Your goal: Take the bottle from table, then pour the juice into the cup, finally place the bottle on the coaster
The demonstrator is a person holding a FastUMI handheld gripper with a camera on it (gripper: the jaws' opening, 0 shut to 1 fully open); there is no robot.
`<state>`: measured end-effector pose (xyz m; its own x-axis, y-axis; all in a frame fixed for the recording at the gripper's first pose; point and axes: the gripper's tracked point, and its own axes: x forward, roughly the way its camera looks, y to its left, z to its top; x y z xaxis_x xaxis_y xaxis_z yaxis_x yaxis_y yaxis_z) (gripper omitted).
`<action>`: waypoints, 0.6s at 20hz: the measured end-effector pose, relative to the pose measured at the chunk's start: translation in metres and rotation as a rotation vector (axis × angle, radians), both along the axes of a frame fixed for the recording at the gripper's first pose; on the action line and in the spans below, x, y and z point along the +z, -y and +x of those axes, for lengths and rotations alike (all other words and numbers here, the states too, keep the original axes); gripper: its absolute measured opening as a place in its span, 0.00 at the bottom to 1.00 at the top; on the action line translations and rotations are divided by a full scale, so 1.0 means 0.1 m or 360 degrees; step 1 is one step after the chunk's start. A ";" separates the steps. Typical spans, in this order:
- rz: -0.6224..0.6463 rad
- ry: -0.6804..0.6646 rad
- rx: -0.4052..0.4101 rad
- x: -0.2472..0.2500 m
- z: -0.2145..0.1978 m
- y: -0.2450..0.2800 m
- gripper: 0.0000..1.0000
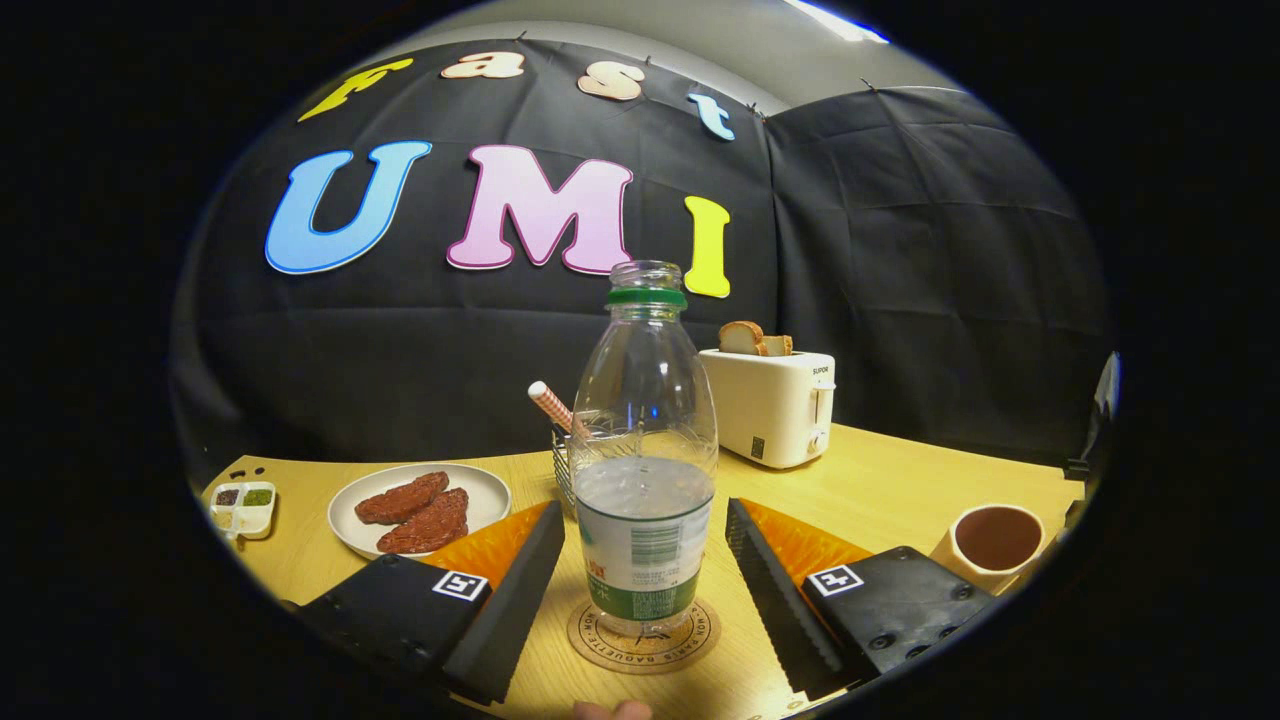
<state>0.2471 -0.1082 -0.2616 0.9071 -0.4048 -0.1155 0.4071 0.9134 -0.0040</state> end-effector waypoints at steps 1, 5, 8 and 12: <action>0.0016 -0.0007 -0.0003 -0.02 -0.04 -0.01 0.99; 0.0066 -0.0030 0.0022 -0.01 -0.33 -0.11 0.99; 0.0075 -0.0046 0.0078 0.09 -0.59 -0.24 0.99; 0.0107 -0.0052 0.0150 0.33 -0.90 -0.38 0.99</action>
